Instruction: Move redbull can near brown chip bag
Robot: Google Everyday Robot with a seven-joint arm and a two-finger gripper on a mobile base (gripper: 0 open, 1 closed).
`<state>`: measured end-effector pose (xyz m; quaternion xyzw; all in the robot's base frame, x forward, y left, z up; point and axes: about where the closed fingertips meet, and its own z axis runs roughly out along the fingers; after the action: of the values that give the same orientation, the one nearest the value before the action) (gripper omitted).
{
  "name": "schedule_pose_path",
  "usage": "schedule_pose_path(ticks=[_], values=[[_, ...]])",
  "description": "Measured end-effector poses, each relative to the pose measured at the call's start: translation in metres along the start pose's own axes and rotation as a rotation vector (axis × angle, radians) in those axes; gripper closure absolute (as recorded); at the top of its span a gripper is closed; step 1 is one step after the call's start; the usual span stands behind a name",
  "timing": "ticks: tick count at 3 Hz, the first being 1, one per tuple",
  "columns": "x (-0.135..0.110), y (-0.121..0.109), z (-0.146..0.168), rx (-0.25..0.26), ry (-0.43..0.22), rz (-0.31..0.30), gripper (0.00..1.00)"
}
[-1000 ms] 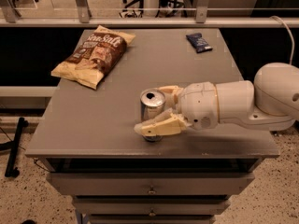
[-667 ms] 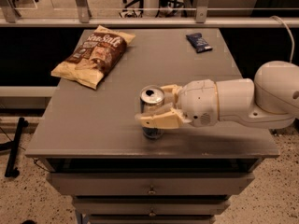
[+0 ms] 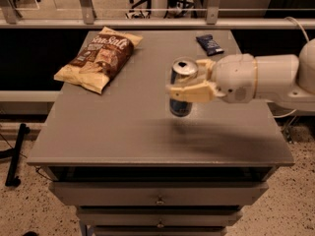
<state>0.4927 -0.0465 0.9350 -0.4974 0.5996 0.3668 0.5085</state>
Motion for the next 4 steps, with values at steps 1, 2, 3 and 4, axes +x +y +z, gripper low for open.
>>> schedule_pose_path(ticks=[1, 2, 3, 4], values=[[-0.015, -0.01, -0.008, 0.024, -0.013, -0.026, 1.0], [-0.015, -0.01, -0.008, 0.024, -0.013, -0.026, 1.0], [-0.023, -0.02, 0.012, 0.008, -0.051, -0.056, 1.0], [-0.029, -0.054, 0.046, -0.012, -0.079, -0.087, 1.0]])
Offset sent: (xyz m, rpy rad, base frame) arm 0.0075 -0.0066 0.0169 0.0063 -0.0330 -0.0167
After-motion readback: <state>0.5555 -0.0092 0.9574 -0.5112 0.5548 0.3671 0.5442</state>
